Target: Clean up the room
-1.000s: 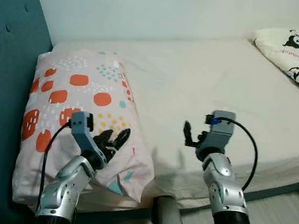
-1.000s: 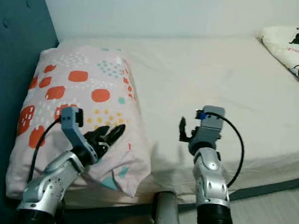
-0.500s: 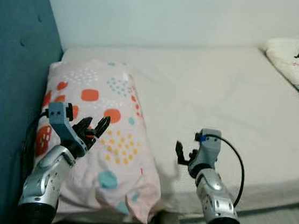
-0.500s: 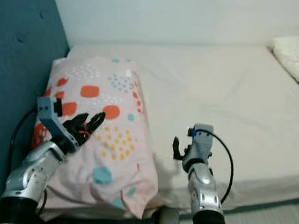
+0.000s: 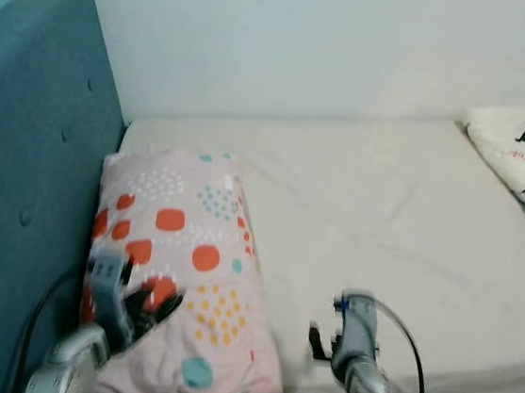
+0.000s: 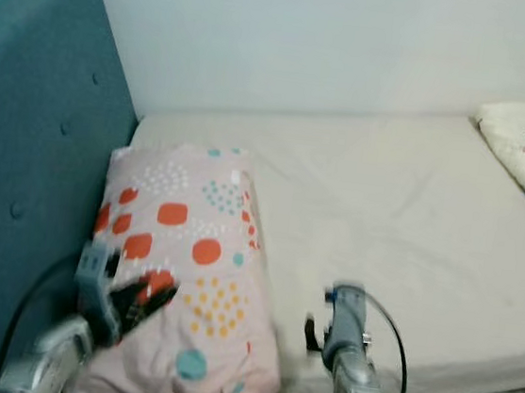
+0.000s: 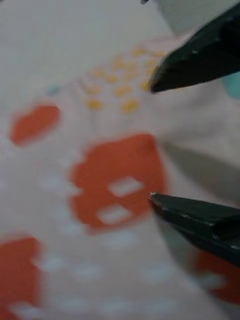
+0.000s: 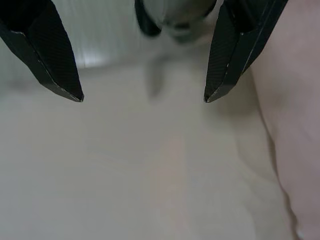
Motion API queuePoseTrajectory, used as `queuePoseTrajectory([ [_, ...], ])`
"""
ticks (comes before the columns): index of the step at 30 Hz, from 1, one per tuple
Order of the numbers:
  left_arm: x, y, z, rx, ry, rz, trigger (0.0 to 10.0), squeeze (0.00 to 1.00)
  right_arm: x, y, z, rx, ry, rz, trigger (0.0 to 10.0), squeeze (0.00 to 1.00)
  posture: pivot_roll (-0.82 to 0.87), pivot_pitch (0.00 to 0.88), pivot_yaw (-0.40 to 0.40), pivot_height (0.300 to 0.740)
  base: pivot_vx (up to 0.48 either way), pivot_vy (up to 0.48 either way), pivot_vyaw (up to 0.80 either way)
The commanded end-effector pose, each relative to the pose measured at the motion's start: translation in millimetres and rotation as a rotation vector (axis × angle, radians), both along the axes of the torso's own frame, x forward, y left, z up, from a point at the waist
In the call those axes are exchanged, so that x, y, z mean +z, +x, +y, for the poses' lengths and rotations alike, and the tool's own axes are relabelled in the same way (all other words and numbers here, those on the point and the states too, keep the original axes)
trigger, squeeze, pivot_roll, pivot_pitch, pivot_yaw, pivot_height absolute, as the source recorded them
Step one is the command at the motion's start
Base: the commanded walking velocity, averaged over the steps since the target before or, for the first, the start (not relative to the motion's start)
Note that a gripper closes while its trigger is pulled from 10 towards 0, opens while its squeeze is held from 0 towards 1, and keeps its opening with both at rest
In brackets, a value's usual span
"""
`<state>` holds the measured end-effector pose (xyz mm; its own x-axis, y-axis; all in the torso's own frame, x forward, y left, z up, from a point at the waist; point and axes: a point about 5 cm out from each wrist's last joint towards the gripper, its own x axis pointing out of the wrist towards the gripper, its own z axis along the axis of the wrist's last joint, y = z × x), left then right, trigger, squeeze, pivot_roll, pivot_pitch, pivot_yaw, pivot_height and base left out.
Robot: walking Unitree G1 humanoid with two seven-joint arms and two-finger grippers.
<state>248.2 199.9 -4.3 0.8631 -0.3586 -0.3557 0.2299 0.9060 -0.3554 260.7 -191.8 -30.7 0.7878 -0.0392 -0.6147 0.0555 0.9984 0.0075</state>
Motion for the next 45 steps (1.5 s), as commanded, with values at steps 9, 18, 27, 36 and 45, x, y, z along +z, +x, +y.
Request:
queuePoseTrajectory([
  [9,-60.7,-60.6,17.1,0.156,0.122,0.353,10.0,0.0,-34.2,-46.1,-8.7,-0.053,-0.031,0.204,10.0,0.0,-0.09,0.033,-0.01,0.74,0.0,0.0,0.0],
  [18,-87.2,-103.8,18.8,0.245,0.157,0.588,10.0,0.0,-56.0,-83.8,-4.3,-0.053,-0.019,0.353,10.0,0.0,-0.08,0.023,-0.014,0.74,0.0,-0.31,0.0],
  [27,-86.8,-102.1,19.2,0.253,0.15,0.579,10.0,0.0,-63.0,-100.5,-6.8,-0.02,-0.054,0.41,10.0,0.0,-0.08,0.022,-0.005,0.74,0.0,-0.472,0.0],
  [36,-81.1,-80.8,13.0,0.281,0.17,0.554,10.0,0.0,-67.0,-111.8,-9.6,0.003,-0.078,0.439,10.0,0.0,-0.08,0.022,-0.001,0.74,0.0,-0.472,0.0],
  [45,-76.8,-66.2,4.6,0.217,0.237,0.538,10.0,0.0,-69.3,-120.2,-13.6,0.02,-0.092,0.453,10.0,0.0,-0.09,0.022,0.005,0.74,0.0,-0.472,0.0],
])
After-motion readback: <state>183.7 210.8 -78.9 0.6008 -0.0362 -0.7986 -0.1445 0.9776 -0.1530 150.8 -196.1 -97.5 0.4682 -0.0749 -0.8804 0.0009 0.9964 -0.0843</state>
